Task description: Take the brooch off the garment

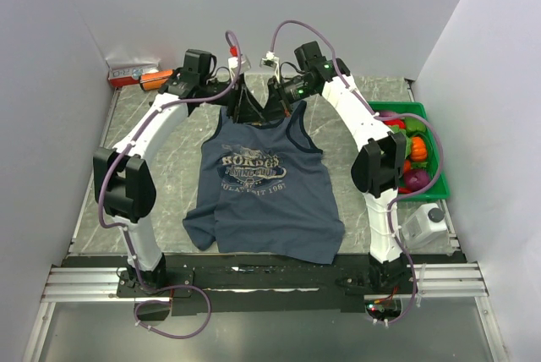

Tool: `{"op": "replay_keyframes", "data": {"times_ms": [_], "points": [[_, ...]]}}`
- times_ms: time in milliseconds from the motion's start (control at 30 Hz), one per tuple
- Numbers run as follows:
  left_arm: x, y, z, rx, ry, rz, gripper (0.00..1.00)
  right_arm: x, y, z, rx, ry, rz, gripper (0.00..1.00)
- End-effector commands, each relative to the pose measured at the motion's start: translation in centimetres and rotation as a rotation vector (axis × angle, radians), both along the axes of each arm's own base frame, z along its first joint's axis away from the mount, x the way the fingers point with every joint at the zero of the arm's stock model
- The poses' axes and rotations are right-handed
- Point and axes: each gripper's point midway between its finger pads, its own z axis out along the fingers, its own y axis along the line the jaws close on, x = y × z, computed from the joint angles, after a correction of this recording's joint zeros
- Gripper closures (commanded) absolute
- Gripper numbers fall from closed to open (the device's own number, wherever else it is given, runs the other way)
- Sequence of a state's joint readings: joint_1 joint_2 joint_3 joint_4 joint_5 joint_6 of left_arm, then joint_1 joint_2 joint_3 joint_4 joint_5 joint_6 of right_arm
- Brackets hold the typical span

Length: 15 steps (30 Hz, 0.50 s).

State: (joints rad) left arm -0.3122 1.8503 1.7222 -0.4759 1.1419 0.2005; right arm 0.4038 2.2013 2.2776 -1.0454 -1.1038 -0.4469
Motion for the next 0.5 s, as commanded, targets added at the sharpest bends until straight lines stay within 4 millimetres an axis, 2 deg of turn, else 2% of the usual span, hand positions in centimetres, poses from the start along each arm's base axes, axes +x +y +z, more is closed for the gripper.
{"op": "replay_keyframes", "data": {"times_ms": [0, 167, 467], "points": [[-0.1, 0.3, 0.9, 0.018, -0.094, -0.025, 0.38, -1.3, -0.1, 3.6, 0.040, -0.070, 0.015, 1.00], [0.0, 0.5, 0.0, 0.052, -0.105, -0.029, 0.40, -1.3, -0.2, 3.7, 0.043, -0.066, 0.018, 1.00], [0.3, 0.4, -0.4, 0.051, -0.084, -0.041, 0.59, -1.6, -0.2, 3.5, 0.040, -0.062, 0.022, 1.00]]}}
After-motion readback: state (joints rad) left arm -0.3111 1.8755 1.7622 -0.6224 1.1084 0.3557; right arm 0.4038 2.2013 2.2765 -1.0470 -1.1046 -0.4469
